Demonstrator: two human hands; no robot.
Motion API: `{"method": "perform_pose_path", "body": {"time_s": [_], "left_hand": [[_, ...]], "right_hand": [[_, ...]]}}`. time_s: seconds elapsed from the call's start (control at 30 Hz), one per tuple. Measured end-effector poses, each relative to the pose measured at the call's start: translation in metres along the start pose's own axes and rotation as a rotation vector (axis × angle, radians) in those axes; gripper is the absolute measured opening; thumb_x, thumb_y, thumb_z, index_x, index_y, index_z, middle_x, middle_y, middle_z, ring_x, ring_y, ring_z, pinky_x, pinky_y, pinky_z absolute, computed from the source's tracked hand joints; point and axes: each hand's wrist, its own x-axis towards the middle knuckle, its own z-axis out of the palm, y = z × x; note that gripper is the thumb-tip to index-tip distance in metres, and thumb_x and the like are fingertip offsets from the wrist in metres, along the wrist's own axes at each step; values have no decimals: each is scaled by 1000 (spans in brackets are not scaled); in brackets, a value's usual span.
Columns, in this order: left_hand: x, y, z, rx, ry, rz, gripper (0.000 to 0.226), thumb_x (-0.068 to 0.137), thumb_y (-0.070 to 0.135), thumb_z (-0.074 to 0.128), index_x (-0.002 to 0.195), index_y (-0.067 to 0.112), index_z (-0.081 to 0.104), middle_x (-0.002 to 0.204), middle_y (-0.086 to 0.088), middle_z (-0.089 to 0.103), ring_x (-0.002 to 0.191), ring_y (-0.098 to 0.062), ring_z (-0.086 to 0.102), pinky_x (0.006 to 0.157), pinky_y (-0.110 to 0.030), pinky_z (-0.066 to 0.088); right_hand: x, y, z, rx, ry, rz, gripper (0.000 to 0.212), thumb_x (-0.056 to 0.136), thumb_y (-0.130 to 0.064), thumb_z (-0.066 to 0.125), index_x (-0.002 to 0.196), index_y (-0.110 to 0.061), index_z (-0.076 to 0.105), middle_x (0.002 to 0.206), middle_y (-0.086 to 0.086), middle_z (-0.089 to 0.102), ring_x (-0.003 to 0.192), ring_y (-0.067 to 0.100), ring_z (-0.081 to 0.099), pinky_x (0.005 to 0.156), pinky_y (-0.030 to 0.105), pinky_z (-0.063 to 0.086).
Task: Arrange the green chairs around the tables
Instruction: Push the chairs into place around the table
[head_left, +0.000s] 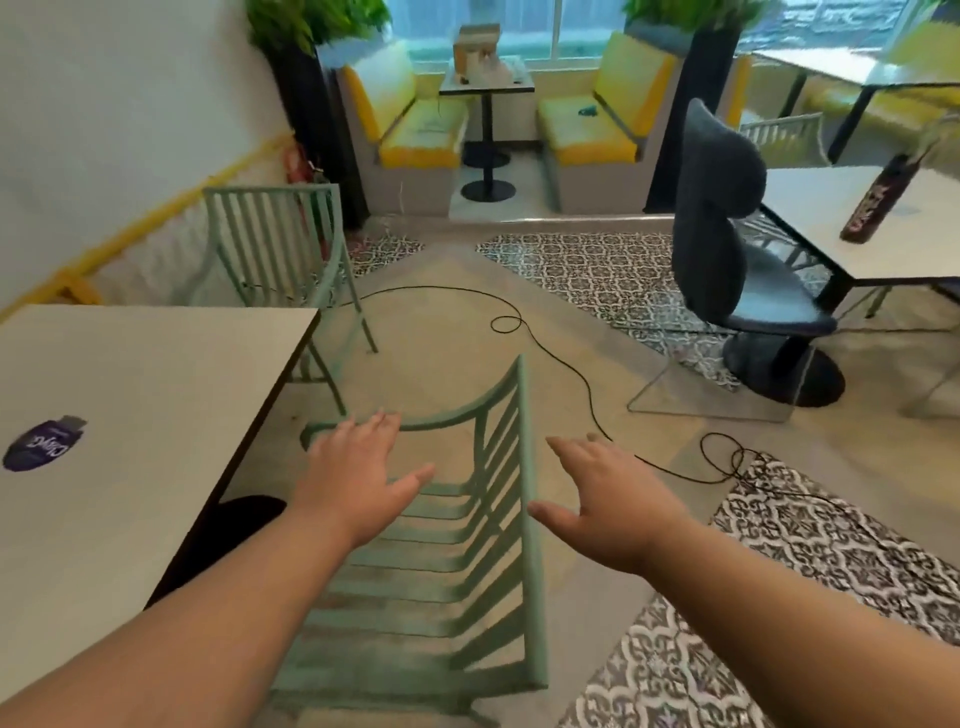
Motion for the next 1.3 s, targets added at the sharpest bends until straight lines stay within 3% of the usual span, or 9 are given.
{"method": "perform_pose_path", "body": {"time_s": [0.27,0.53,0.7,0.8,1.17,1.3], "left_hand": [[58,62,-6,8,49,-166,97,80,89,21,159,33,22,165,5,29,152,-25,22,119,-51,25],[48,135,9,-84,128,-481,94,84,84,29,160,30,22,165,1,30,153,-26,21,121,-50,26],[7,135,24,-72,101,-704,94,84,87,26,161,34,16,168,5,23,154,-24,18,121,-51,26],[-5,125,32,-25,48,-850,92,87,85,28,162,34,14,168,5,21,154,-23,17,121,-50,26],[11,139,58,-2,43,-1110,97,81,91,8,161,37,6,169,5,18,155,-23,14,124,-49,18],[20,168,80,-34,34,-1286,100,78,91,10,161,35,17,167,1,26,153,-25,20,123,-48,21]], "right_hand": [[72,89,-27,-8,-97,-119,105,75,-87,25,160,-27,20,163,-2,34,154,27,16,122,42,19],[151,155,-57,-141,-184,-405,103,77,-86,30,160,-26,21,162,0,37,152,28,22,121,43,23],[188,130,-54,-194,-240,-600,105,76,-86,27,158,-21,28,159,4,41,150,30,28,121,40,23],[217,107,-43,-191,-274,-703,96,84,-82,36,159,-22,27,159,4,41,150,31,26,122,41,22],[316,92,-5,-285,-426,-931,97,83,-84,38,159,-25,27,159,2,42,150,28,27,123,44,25],[359,78,4,-328,-430,-1089,96,84,-84,39,158,-23,30,155,3,45,145,27,35,119,43,31]]}}
